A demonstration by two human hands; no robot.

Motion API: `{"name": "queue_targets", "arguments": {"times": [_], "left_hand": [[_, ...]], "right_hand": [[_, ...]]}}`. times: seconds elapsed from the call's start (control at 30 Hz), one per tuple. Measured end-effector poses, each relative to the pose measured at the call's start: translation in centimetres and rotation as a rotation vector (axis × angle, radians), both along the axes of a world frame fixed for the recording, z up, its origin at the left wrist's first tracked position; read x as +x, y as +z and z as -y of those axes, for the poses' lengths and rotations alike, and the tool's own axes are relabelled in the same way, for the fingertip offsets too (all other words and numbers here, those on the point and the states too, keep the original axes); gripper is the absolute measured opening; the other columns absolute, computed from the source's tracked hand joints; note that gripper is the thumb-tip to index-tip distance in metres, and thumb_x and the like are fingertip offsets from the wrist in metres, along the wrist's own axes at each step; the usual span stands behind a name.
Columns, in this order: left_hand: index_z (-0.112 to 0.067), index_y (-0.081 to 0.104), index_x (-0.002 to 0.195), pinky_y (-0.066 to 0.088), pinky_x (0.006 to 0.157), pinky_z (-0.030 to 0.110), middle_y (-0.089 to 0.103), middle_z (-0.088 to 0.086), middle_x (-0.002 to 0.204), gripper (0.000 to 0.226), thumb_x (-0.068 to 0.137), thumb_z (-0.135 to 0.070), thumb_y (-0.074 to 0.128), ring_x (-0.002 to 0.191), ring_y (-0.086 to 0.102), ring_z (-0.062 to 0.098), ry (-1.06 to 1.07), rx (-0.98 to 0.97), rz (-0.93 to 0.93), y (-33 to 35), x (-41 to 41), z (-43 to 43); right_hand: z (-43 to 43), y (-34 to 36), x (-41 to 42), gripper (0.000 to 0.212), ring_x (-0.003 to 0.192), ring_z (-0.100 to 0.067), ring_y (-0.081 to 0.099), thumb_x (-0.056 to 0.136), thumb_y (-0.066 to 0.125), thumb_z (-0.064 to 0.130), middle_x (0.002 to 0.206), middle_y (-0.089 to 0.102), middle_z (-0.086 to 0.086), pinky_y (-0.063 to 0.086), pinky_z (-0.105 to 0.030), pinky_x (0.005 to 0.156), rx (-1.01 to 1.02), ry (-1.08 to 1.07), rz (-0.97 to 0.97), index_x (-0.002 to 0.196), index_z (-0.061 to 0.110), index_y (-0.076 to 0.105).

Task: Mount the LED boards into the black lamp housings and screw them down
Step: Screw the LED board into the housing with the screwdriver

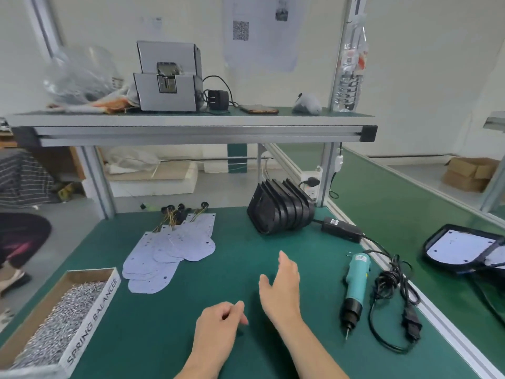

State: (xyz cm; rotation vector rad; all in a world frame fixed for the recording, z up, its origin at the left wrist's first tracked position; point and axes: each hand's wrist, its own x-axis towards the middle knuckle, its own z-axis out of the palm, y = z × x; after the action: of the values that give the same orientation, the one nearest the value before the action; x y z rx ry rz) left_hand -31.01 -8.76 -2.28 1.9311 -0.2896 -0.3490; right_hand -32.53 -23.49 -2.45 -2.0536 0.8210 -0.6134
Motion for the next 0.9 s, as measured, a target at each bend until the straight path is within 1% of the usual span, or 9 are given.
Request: {"name": "queue_targets", "arguments": {"times": [0.17,0.23,0.3,0.4,0.5,0.57,0.63,0.7,0.9], "left_hand": [[-0.025,0.071,0.060,0.033,0.056,0.026,0.040,-0.008,0.050,0.037,0.094,-0.035,0.061,0.048,0.035,0.010,0.094,-0.023,0.017,0.7,2.5,-4.1],[-0.029,0.072,0.067,0.031,0.052,0.026,0.045,-0.011,0.050,0.032,0.095,-0.029,0.058,0.048,0.037,0.011,0.194,-0.019,0.072,1.4,4.3,-6.4],[-0.034,0.070,0.088,0.035,0.053,0.028,0.056,-0.009,0.062,0.030,0.099,-0.019,0.046,0.054,0.045,0.014,0.336,0.018,0.175,2.2,6.6,-9.5],[-0.029,0.060,0.116,0.046,0.067,0.037,0.060,-0.001,0.095,0.040,0.096,-0.002,0.038,0.080,0.057,0.023,0.550,0.161,0.358,3.8,10.1,-15.4],[-0.018,0.070,0.110,0.049,0.074,0.041,0.059,0.001,0.102,0.046,0.087,0.011,0.044,0.086,0.056,0.028,0.639,0.394,0.442,4.4,12.9,-20.0],[-0.016,0.072,0.109,0.049,0.069,0.038,0.063,0.005,0.101,0.046,0.085,0.013,0.047,0.082,0.058,0.029,0.633,0.477,0.412,3.8,13.6,-21.3],[-0.018,0.071,0.114,0.054,0.068,0.037,0.068,0.006,0.110,0.050,0.082,0.014,0.049,0.082,0.064,0.027,0.589,0.515,0.359,2.8,13.7,-21.4],[-0.021,0.070,0.117,0.058,0.080,0.040,0.069,0.004,0.120,0.054,0.079,0.011,0.050,0.092,0.067,0.025,0.545,0.540,0.329,2.1,13.8,-21.0],[-0.029,0.074,0.095,0.052,0.084,0.036,0.073,0.001,0.107,0.040,0.084,-0.001,0.048,0.094,0.064,0.030,0.491,0.524,0.421,2.2,15.6,-16.9]], "right_hand": [[-0.9,-1.5,0.5,0.068,0.144,-0.020,0.031,0.098,0.057,0.017,0.154,0.035,-0.002,0.033,-0.036,0.115,-0.014,0.061,-0.071,0.156,0.012,0.024],[-0.8,-1.9,0.5,0.067,0.144,-0.020,0.033,0.097,0.057,0.017,0.153,0.037,-0.001,0.035,-0.040,0.115,-0.017,0.058,-0.074,0.156,0.013,0.026],[-0.7,-2.2,0.5,0.065,0.142,-0.020,0.036,0.097,0.057,0.016,0.150,0.041,0.000,0.037,-0.041,0.113,-0.023,0.053,-0.068,0.155,0.013,0.028],[-0.7,-2.5,0.5,0.063,0.137,-0.019,0.041,0.096,0.059,0.014,0.144,0.046,-0.002,0.039,-0.040,0.110,-0.041,0.053,-0.048,0.153,0.011,0.032],[-0.8,-2.6,0.6,0.062,0.135,-0.019,0.044,0.095,0.061,0.014,0.141,0.049,-0.002,0.041,-0.041,0.109,-0.050,0.058,-0.044,0.152,0.011,0.035],[-0.9,-2.6,0.7,0.063,0.135,-0.018,0.045,0.095,0.061,0.014,0.142,0.049,-0.001,0.041,-0.041,0.108,-0.048,0.065,-0.043,0.152,0.011,0.035],[-0.9,-2.6,0.7,0.063,0.134,-0.017,0.045,0.095,0.062,0.014,0.142,0.048,0.000,0.042,-0.040,0.107,-0.041,0.065,-0.038,0.151,0.012,0.036],[-0.7,-2.6,0.8,0.063,0.132,-0.016,0.046,0.094,0.063,0.014,0.141,0.049,0.000,0.042,-0.038,0.105,-0.031,0.063,-0.036,0.151,0.013,0.037],[0.7,-1.7,2.4,0.062,0.126,-0.015,0.049,0.095,0.061,0.011,0.140,0.047,-0.002,0.041,-0.034,0.105,0.037,0.080,-0.007,0.151,0.012,0.037]]}}
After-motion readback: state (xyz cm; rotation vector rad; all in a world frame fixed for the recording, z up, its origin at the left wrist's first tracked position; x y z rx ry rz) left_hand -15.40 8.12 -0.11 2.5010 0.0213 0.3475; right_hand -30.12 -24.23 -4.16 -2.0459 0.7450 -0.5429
